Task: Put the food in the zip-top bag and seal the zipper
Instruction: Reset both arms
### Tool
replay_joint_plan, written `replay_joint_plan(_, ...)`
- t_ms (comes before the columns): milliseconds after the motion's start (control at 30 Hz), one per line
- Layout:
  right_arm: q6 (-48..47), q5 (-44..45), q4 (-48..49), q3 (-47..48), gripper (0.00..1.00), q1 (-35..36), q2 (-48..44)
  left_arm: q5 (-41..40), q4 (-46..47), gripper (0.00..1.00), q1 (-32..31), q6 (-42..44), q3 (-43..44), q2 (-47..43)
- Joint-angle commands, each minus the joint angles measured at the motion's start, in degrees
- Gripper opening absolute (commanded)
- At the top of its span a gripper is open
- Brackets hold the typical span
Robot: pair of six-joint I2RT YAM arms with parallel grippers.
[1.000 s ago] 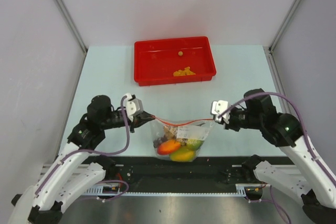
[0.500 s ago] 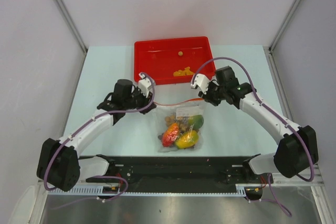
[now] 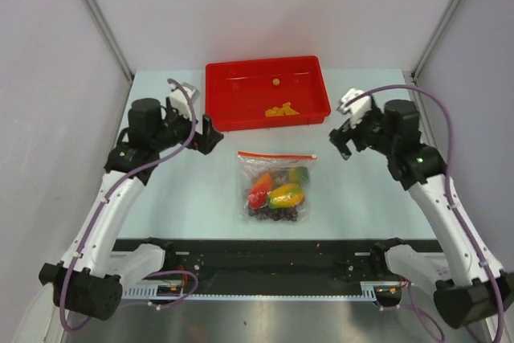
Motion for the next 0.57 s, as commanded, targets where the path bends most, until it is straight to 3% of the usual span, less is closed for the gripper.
replay_joint_plan(0,9.28,-3.72,-4.60,1.95,0.97,-12.82,-4.35,-6.02,-15.52,1.00,3.40,-0.53,8.80,1.94)
replay_joint_plan(67,14.29,-8.70,-7.06,1.78,0.99,-18.21,-4.71,-9.96,-16.95,1.00,3.67,-0.52,8.64,2.82)
replay_joint_plan(133,17.97,-13.46,-9.34,0.99,1.00,-29.16,-4.54,-10.60,-18.36,0.99,3.76,-0.96,7.58,3.44)
replay_joint_plan(233,18.87,-19.27,-11.11,-0.76,1.00,-37.80,-3.66,-10.43,-18.19,1.00,3.93,-1.84,4.07,3.27)
replay_joint_plan(533,17.73,-20.34,-9.01,-3.50,1.00,-40.91,0.73,-9.73,-19.68,0.99,5.78,-0.35,5.64,7.39)
